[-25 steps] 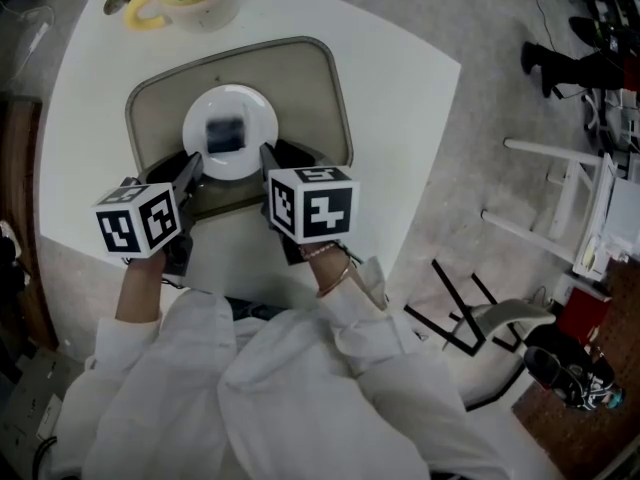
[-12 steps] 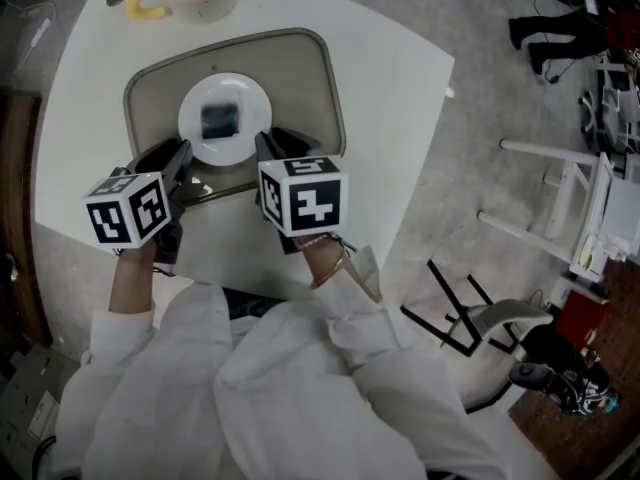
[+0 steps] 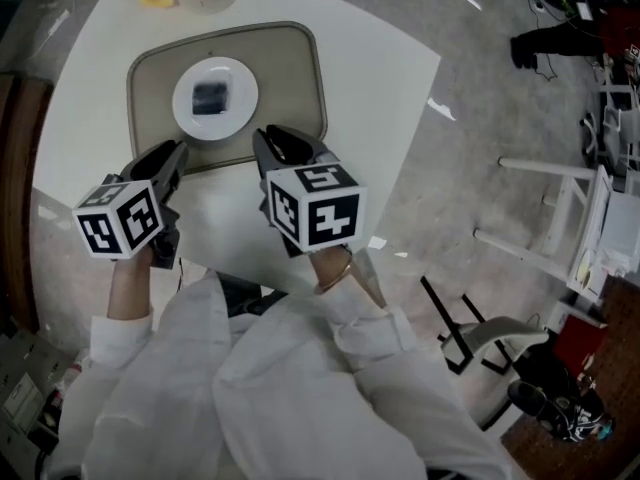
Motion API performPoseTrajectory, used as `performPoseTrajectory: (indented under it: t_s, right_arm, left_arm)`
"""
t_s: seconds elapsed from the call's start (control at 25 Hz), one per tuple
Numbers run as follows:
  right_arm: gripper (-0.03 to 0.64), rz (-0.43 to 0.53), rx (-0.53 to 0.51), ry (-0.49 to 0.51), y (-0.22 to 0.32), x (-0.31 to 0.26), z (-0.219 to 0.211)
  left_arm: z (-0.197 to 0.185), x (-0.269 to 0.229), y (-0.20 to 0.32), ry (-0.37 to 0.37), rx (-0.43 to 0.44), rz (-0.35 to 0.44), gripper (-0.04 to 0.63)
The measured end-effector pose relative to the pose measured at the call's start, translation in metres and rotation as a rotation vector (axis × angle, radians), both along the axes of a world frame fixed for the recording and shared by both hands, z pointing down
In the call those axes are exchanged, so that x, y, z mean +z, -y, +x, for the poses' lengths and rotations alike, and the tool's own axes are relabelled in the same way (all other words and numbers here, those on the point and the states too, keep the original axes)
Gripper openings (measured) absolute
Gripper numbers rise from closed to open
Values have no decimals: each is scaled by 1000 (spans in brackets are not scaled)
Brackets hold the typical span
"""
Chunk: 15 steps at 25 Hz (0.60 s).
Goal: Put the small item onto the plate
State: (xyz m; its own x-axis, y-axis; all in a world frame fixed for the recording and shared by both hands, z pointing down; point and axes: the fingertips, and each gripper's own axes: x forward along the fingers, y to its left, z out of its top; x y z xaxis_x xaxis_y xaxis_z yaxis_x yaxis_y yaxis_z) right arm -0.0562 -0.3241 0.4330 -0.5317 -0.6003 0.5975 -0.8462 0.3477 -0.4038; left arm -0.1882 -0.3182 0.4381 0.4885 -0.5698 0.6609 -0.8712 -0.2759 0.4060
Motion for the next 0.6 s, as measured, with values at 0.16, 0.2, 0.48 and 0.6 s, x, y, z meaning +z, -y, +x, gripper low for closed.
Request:
performPoseTrajectory:
  t_s: [0.16, 0.2, 0.48, 0.6]
  right_arm:
    - [51, 75, -35, 101, -29, -28, 18]
    - [44, 89, -37, 121, -36, -32, 22]
    - [20, 196, -84, 209, -87, -66, 54]
    - [16, 228, -123, 192, -107, -78, 65]
  left_arm:
    - [25, -23, -30, -24, -9, 36, 80]
    - [30, -27, -36, -28, -6, 51, 80]
    - [79, -56, -84, -47, 15, 160, 42]
    - [100, -71, -106, -66, 41, 206, 28]
